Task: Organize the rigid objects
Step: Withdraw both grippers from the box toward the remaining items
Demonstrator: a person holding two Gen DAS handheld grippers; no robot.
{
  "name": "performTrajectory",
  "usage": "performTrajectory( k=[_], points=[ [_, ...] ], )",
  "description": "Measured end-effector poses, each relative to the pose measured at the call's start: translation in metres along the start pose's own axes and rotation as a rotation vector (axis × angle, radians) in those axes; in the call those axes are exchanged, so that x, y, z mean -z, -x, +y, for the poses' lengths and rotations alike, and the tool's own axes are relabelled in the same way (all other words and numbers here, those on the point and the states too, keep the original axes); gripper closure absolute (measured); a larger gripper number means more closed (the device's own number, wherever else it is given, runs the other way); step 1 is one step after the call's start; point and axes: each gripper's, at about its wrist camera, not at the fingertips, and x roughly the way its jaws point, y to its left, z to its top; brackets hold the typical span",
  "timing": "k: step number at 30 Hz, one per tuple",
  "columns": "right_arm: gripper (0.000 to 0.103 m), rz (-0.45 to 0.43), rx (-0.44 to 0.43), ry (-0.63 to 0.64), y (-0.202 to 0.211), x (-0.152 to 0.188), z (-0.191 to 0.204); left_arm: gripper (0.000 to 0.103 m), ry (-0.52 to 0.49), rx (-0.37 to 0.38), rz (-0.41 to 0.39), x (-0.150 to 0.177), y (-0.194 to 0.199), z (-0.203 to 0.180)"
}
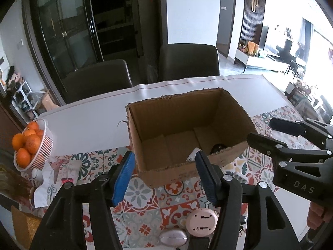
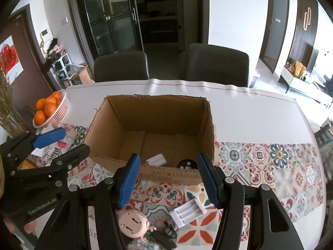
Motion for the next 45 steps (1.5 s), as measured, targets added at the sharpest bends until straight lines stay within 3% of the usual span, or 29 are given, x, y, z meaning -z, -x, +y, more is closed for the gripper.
performTrajectory(
  k=[19, 45],
  points=[
    [0.044, -0.016, -0.013, -0.048, 0.039, 0.048, -0.004, 0.036, -0.037, 0.036, -0.03, 0.037, 0.038, -0.021],
    [0.044, 0.153, -0.03, -0.138, 0.012, 0.117, -0.012, 0.034, -0.075, 0.117, 0.126, 0.089, 0.006, -0.042]
  ],
)
